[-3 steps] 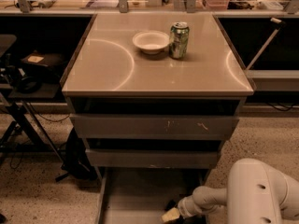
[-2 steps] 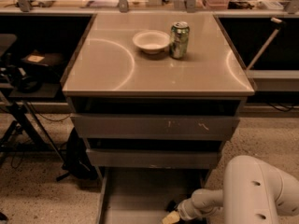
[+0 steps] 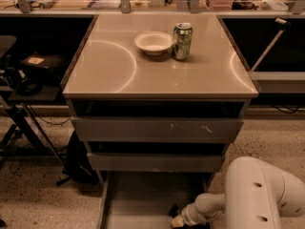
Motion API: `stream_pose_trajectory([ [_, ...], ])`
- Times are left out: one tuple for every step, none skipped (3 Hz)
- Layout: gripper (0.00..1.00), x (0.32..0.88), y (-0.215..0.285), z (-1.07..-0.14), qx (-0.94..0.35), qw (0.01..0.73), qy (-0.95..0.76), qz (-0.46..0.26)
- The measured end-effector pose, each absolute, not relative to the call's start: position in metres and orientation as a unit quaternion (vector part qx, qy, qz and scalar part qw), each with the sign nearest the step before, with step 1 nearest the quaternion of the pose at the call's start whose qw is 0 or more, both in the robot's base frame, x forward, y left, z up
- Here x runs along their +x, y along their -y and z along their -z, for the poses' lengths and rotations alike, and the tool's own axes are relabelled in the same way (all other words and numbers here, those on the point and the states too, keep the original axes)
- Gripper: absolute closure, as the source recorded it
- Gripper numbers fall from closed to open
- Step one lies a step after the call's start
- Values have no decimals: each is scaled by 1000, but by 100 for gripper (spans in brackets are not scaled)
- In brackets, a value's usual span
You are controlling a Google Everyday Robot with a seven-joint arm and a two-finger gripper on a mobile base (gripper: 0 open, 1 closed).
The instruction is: Pick rxbar blueberry from bottom drawer and place on counter
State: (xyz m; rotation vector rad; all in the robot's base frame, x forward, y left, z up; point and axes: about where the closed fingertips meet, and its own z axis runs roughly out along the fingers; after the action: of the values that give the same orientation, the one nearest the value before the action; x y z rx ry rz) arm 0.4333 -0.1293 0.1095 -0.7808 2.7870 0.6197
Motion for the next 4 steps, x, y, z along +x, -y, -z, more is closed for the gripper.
stream_pose_trajectory([
  [65,433,129,-110,-263,91,-938,-208],
  [88,433,130,-112,-263,91,-938,-209],
  [100,432,129,-112,-256,94,-939,-208],
  [100,451,134,-142,-245,120,-935,-226],
])
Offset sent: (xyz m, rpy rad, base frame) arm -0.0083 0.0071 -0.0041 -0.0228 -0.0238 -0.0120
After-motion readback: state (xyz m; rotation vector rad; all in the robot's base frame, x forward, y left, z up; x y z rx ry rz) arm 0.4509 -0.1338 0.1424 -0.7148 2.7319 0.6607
